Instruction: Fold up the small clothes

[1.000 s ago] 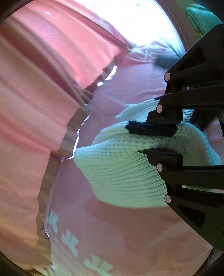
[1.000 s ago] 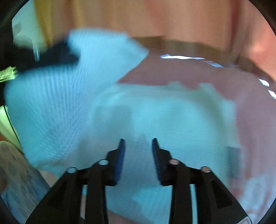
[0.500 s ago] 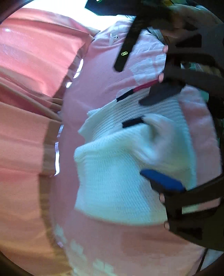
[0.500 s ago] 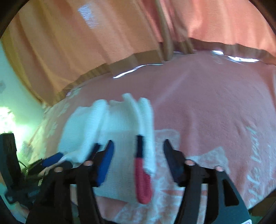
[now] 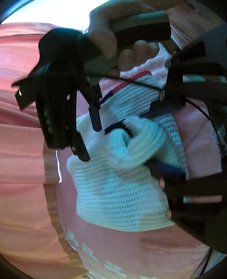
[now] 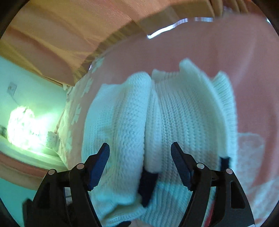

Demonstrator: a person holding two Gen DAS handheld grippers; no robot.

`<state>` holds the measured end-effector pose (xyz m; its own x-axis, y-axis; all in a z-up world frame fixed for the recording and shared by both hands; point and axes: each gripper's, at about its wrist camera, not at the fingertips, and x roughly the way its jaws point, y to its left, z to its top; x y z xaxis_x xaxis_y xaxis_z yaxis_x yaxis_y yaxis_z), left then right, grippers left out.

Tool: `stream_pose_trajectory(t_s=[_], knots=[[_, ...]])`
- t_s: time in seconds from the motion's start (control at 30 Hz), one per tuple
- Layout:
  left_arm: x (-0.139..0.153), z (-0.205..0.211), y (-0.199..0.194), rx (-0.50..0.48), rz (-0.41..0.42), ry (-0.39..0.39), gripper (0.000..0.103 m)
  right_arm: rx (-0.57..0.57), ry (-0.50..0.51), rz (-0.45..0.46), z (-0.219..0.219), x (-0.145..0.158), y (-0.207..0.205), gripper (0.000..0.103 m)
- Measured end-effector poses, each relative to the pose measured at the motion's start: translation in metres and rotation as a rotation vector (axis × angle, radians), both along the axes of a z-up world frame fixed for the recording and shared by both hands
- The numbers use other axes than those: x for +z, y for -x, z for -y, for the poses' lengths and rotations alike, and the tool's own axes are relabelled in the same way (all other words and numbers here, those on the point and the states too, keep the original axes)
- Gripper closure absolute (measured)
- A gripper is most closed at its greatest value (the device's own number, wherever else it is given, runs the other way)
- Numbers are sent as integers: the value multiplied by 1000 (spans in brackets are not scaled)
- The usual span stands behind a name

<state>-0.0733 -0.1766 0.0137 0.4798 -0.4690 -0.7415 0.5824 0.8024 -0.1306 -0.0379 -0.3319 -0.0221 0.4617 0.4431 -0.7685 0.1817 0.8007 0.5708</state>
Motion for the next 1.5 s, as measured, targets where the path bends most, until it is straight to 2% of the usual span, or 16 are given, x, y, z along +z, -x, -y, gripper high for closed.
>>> stream_pose_trajectory(t_s=[0.03,0.13,0.3,0.37,0.5,0.57,0.67,0.73,0.83,1.07,1.1,1.13,1.17,1.33,1.43,1.5], knots=[[-2,0,-2,3,-13,-3,80,12,-34,3,-3,-4,-2,80],[4,-4,-6,28,-31,12,87,21,-6,75,-12,9,1,83],[43,0,2,-7,-30,123,85,15,121,302,-6,81,42,84],[40,16,1,-55,-101,171,77,-16,207,277,15,76,53,74],[11,21,-7,-19,-254,208,68,-145,277,-13,61,17,51,72],[12,5,-12,1,-293,257,63,-187,223,59,73,34,77,72],[27,-28,-7,73,-202,214,43,-201,214,189,71,65,126,60],[29,-48,-7,113,-151,171,42,-211,201,210,62,64,151,53],[16,-63,-15,149,-189,136,42,-212,108,216,40,48,177,53],[-13,-62,-20,190,-231,81,43,-131,139,249,-19,35,160,42],[-14,-60,-20,188,-221,64,45,-118,163,241,-22,32,156,46],[-16,-59,-18,184,-218,52,45,-89,209,218,-28,26,147,81],[-17,-58,-20,184,-218,44,46,-81,231,198,-29,22,144,96],[-21,-60,-16,178,-215,-14,44,-226,281,233,1,38,181,96],[-43,-56,-19,175,-263,-42,44,-217,325,58,9,-10,170,96],[-46,-59,-19,193,-270,-11,44,-206,341,70,4,-11,169,94]])
